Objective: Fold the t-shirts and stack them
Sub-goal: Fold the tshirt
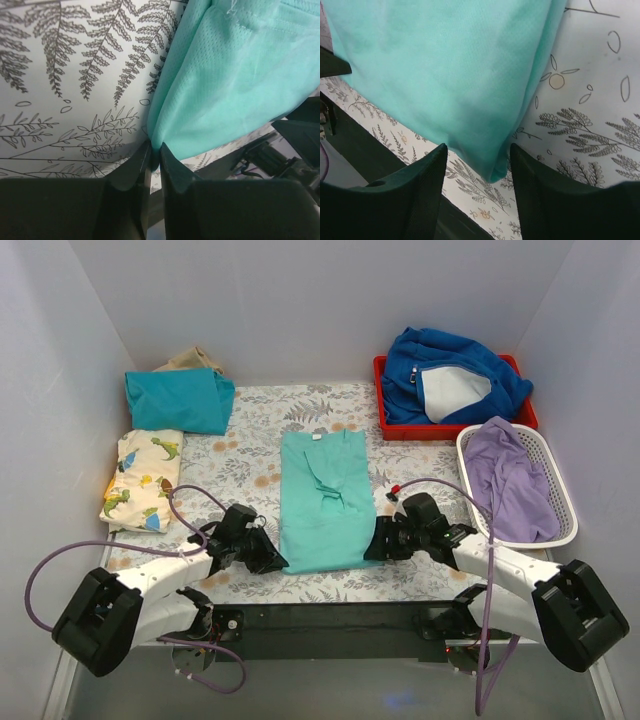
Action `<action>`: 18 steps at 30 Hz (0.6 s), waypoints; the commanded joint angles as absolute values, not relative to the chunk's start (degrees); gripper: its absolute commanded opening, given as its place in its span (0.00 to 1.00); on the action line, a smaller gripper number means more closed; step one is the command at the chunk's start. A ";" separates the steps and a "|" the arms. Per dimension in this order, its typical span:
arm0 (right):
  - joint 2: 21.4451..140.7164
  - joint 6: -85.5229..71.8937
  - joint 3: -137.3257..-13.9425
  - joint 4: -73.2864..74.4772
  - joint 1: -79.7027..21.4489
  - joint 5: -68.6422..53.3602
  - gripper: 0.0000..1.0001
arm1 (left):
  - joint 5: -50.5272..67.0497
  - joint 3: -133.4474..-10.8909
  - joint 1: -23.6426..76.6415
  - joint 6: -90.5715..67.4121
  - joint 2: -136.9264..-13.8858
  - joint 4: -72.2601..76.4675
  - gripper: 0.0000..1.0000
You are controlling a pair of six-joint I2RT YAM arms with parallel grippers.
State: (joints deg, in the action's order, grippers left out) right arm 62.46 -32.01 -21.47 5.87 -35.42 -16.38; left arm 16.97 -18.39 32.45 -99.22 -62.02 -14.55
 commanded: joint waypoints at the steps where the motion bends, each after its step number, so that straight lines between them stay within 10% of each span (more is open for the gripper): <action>1: 65.99 -32.43 -19.60 2.30 -35.42 -18.63 0.56 | 14.06 -17.40 32.87 -98.61 -63.01 -13.89 0.05; 9: 68.64 -31.03 -19.69 -2.98 -35.51 -23.72 0.04 | 13.80 -18.98 32.87 -97.03 -63.11 -13.62 0.00; 18: 60.74 -31.64 -19.16 -0.09 -35.51 -27.42 0.01 | 15.20 -24.17 33.05 -94.66 -56.52 -23.54 0.00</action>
